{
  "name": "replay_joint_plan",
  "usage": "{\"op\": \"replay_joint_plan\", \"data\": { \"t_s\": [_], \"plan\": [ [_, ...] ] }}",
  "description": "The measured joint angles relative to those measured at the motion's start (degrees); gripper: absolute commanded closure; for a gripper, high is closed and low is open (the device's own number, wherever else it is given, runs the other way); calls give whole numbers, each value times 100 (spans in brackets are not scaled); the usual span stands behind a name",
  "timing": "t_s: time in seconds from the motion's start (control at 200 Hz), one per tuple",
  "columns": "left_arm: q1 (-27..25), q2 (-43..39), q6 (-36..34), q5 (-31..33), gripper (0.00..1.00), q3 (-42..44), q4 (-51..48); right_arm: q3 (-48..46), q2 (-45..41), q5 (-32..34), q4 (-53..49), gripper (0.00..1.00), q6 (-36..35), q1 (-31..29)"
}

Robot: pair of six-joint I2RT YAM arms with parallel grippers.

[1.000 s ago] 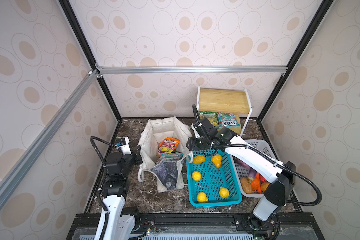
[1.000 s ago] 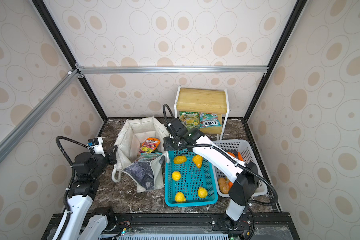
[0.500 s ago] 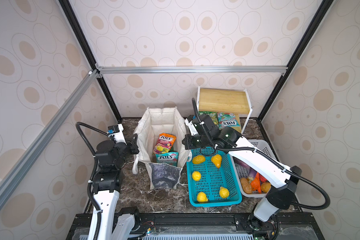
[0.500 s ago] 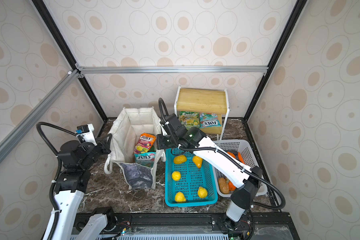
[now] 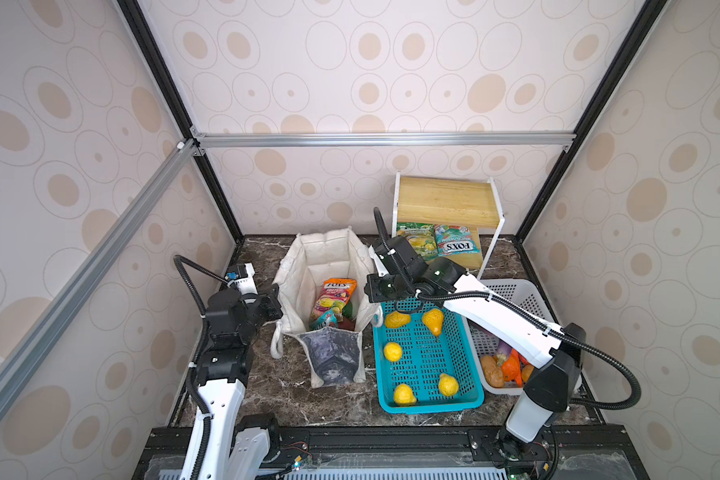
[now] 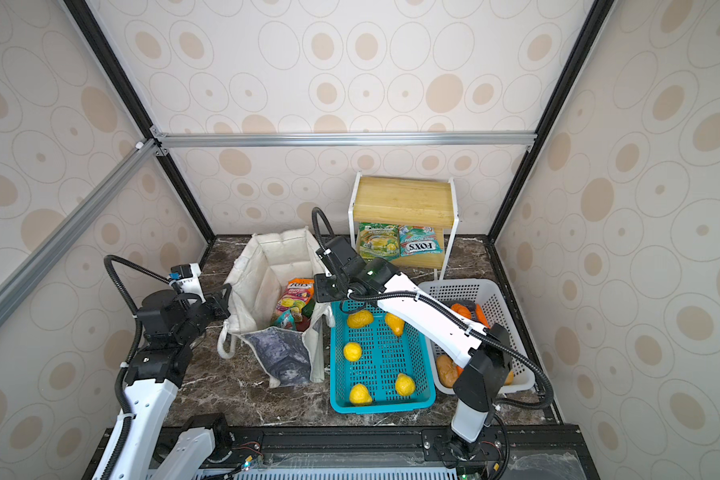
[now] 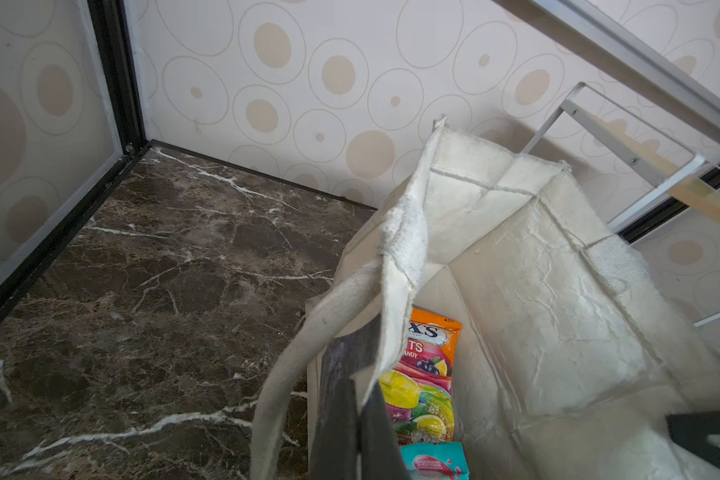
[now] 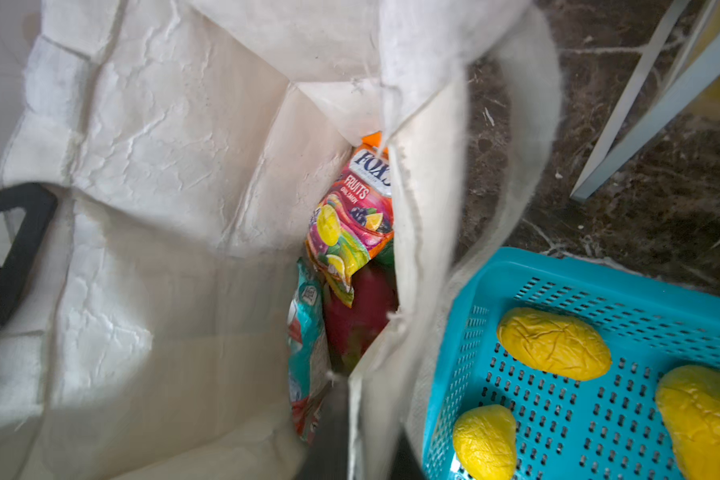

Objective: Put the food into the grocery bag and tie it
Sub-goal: 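Move the right gripper over the white vegetable basket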

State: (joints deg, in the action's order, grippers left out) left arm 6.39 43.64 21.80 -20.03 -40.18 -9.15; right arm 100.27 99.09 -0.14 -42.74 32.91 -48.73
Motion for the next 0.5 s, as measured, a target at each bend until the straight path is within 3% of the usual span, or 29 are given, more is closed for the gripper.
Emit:
{"op": "replay_joint_plan", "data": {
  "t_s": [0.06,0.095,0.13,0.155,0.365,0.44,0.5],
  "plan": [
    [0,-26,2,26,100,186,267,2,-9,240,-149,22,22,0],
    [2,-59,2,28,100,326,424,4,-33,448,-258,12,44,-2],
    [4,-94,4,33,100,459,555,4,-66,662,-382,10,68,-11],
    [4,-120,7,39,100,540,629,4,-101,861,-492,0,125,-13],
    [4,-284,-85,131,100,717,737,-4,-944,2490,-1600,0,769,103],
    [4,-350,-105,127,100,728,743,-127,-1453,2612,-1891,0,1036,448],
    [4,-385,-111,125,100,748,741,-463,-1950,2330,-1947,0,1115,1126]
  ]
}}
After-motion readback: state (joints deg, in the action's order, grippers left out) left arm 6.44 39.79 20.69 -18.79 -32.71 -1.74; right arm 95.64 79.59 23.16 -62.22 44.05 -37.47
